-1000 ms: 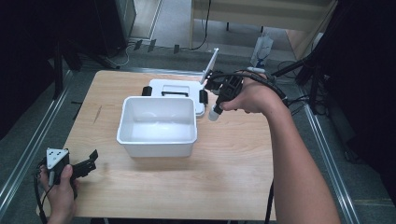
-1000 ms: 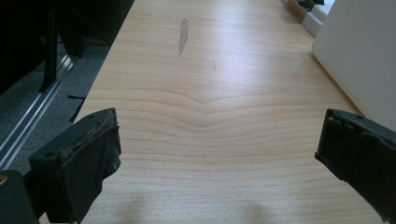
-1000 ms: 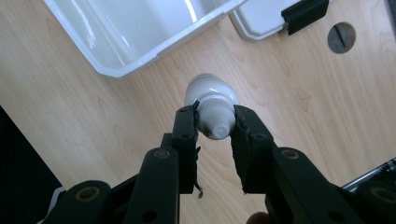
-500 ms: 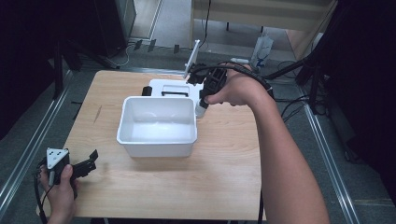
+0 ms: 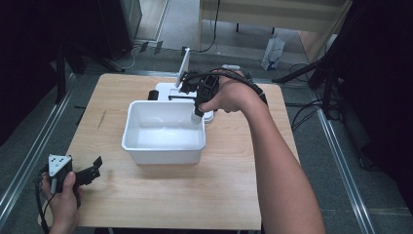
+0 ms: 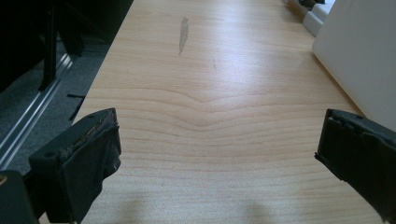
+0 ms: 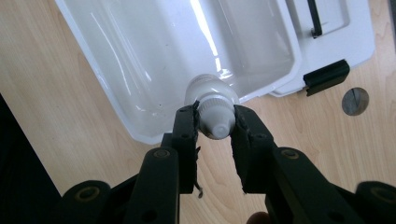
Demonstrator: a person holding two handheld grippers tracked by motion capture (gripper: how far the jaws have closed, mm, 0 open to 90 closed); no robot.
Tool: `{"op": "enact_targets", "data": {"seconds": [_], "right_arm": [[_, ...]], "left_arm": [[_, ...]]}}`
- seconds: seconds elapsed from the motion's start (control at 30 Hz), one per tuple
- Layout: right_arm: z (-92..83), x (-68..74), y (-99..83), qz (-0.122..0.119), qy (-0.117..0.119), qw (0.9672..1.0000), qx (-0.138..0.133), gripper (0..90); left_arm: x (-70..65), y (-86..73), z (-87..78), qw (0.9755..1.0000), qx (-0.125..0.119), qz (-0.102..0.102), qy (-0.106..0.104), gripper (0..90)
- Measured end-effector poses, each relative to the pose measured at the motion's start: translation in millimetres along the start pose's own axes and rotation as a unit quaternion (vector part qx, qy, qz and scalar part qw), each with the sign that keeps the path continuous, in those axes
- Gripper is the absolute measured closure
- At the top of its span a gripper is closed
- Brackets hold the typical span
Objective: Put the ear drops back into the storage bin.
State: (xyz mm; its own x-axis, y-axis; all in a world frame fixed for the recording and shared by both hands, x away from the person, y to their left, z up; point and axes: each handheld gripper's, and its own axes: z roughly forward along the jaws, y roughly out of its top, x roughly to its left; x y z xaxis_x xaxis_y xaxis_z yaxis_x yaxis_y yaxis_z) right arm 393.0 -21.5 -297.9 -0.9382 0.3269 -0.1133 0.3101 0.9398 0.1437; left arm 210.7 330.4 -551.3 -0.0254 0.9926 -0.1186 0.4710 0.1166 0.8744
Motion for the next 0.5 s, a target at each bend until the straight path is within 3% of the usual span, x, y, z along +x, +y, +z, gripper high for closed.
{"op": "enact_targets", "data": {"seconds": [0.33, 0.5], "right_arm": [[22.6, -1.3, 4.6, -0.004, 0.01, 0.9998, 0.017, 72.5], [35.4, 0.3, 5.0, -0.021, 0.011, 0.9993, 0.029, 72.5]], "left_arm": [[0.2, 0.2, -0.2, 1.0, 0.001, -0.001, -0.001, 0.3], [0.2, 0.2, -0.3, 1.0, 0.001, -0.002, -0.001, 0.3]]}}
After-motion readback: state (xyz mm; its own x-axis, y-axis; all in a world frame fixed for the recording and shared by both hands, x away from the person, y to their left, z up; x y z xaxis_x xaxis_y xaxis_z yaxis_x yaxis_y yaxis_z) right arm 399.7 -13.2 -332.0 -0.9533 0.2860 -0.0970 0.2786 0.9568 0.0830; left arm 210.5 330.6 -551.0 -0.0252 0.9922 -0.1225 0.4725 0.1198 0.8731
